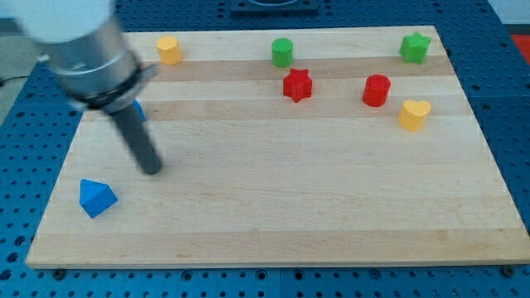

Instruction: Slide the red circle to the bottom center of the board

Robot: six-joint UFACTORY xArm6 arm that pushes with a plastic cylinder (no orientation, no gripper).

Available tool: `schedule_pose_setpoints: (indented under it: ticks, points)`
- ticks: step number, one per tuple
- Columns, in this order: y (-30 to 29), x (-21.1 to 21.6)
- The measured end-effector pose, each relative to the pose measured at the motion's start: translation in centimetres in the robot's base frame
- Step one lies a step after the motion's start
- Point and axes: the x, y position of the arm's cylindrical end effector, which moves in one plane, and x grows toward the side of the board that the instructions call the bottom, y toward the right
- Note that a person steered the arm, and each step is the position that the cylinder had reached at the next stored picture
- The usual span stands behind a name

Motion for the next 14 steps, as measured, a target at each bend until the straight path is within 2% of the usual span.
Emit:
schedule_pose_setpoints:
  ticks: [3, 4, 5, 7, 8, 9, 11, 14]
  points:
    - [22.6, -9.1]
    - [22.8, -15.0]
    - [26.8, -18.0]
    - [33.7, -17.3]
    - [31.7, -13.8]
    - [25.3, -11.1]
    - [24.0, -6.0]
    - [17.3, 2.4]
